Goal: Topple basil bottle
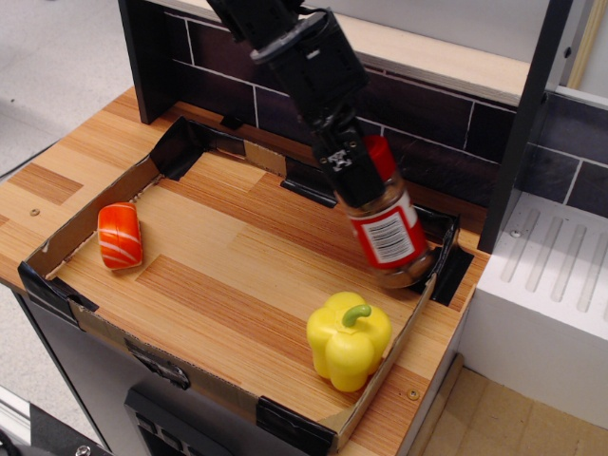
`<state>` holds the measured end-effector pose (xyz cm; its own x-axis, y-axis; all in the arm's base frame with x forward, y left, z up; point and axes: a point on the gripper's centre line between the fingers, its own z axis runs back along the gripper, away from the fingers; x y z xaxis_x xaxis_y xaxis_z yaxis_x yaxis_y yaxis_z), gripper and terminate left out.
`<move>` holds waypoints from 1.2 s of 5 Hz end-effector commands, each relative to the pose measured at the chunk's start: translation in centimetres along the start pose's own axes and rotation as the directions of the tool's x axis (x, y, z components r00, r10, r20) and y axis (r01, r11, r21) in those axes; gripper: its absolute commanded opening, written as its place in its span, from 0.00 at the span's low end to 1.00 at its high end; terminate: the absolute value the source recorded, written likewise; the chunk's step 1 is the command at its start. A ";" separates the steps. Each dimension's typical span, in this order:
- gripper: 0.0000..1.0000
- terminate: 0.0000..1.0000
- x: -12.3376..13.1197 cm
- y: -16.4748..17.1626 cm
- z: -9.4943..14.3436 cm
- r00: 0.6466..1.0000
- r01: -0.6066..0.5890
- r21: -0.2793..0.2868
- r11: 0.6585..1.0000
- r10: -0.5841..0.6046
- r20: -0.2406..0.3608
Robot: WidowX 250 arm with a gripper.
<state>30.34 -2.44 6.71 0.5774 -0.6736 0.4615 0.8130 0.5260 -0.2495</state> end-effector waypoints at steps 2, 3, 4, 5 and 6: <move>0.00 0.00 -6.7 3.9 1.8 0.994 0.031 0.090 0.995 -0.021 -0.108; 0.00 0.00 -7.9 4.3 2.3 0.989 0.032 0.101 0.994 -0.017 -0.147; 0.00 0.00 -9.5 5.1 1.5 0.981 -0.002 0.174 0.985 0.035 -0.189; 1.00 0.00 -9.5 5.0 1.3 0.977 -0.052 0.259 0.964 0.103 -0.187; 1.00 0.00 -8.7 4.8 1.7 0.967 -0.119 0.325 0.938 0.184 -0.176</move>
<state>28.69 5.69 0.95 0.7419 -0.6359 0.2125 0.6601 0.7484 -0.0648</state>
